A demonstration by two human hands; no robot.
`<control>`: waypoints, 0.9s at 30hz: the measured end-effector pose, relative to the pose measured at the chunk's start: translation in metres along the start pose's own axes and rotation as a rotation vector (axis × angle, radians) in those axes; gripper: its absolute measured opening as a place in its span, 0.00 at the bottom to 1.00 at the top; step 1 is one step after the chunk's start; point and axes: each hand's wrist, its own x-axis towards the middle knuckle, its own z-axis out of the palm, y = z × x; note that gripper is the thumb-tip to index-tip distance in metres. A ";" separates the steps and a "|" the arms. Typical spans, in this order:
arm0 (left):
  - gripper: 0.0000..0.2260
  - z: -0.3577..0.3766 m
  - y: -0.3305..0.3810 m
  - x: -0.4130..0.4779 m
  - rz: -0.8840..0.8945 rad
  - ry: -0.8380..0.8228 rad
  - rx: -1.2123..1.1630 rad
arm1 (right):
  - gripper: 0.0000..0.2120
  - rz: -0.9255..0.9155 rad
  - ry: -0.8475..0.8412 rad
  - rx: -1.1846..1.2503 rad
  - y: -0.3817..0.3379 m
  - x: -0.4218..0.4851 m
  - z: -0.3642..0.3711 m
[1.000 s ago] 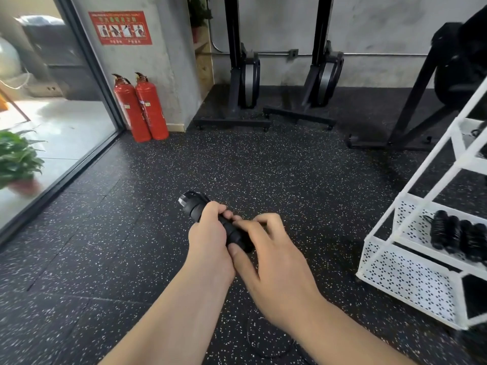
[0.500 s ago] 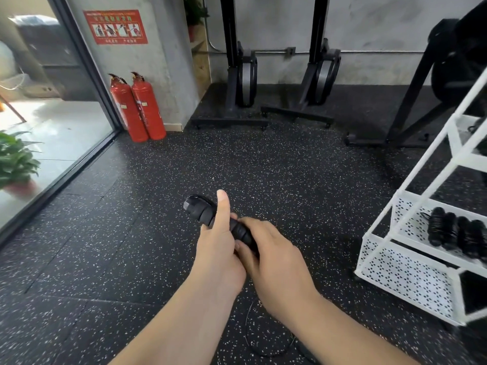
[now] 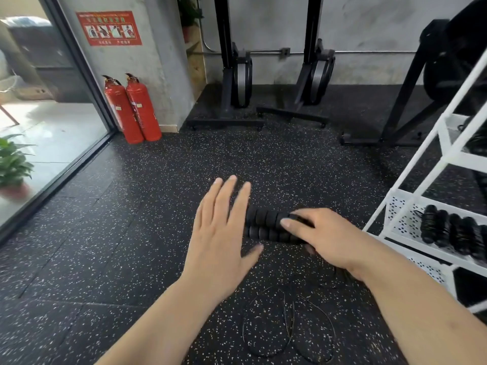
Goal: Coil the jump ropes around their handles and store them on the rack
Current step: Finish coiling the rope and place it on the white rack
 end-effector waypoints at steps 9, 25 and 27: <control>0.29 0.003 0.014 -0.009 -0.106 -0.220 0.103 | 0.25 0.011 -0.066 0.094 -0.012 -0.007 0.019; 0.28 -0.002 0.019 -0.009 -0.166 -0.307 0.084 | 0.31 0.059 0.310 -0.055 -0.012 0.002 0.063; 0.30 0.000 0.020 -0.010 -0.202 -0.284 0.094 | 0.31 0.087 0.327 -0.015 -0.012 0.003 0.071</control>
